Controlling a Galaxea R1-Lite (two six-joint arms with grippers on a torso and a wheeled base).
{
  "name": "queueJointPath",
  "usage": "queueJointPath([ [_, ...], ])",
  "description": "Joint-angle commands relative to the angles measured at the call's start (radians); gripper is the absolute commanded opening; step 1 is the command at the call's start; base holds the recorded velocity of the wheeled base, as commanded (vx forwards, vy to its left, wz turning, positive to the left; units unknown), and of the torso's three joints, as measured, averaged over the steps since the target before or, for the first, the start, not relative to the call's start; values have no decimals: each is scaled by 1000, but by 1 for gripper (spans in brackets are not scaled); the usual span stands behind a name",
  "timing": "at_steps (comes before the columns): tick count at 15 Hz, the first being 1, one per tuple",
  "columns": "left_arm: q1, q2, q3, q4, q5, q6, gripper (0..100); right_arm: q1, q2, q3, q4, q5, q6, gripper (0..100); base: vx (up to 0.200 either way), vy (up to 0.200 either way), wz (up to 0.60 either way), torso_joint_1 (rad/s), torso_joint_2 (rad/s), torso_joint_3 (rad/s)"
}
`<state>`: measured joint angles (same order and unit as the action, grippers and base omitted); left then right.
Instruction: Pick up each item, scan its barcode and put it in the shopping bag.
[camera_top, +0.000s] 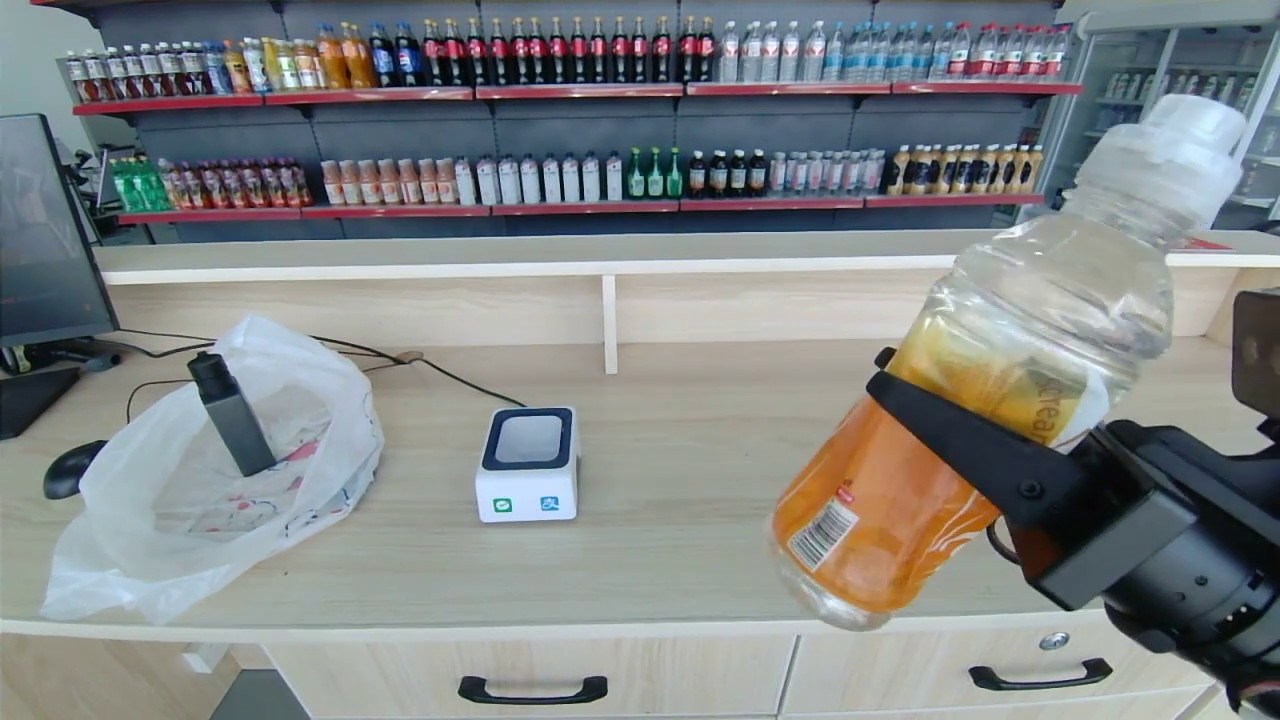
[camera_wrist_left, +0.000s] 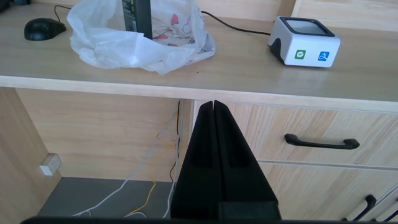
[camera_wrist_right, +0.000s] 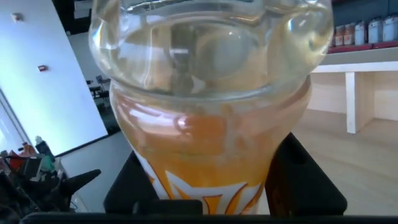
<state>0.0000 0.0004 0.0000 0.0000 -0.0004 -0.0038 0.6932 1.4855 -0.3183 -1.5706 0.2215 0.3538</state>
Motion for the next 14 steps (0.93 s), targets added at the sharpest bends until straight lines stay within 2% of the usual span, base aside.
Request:
queueJointPath([
  [1,0,0,0,0,0,-1,0,-11,32,-87,0,16,73,0,0,0,0,0,0,0],
  [3,0,0,0,0,0,-1,0,-11,33,-150,0,29,172,0,0,0,0,0,0,0],
  [5,0,0,0,0,0,-1,0,-12,22,-166,0,85,208,0,0,0,0,0,0,0],
  [9,0,0,0,0,0,-1,0,5,-30,-139,0,196,231,0,0,0,0,0,0,0],
  [14,0,0,0,0,0,-1,0,3,-50,-99,0,211,297,0,0,0,0,0,0,0],
])
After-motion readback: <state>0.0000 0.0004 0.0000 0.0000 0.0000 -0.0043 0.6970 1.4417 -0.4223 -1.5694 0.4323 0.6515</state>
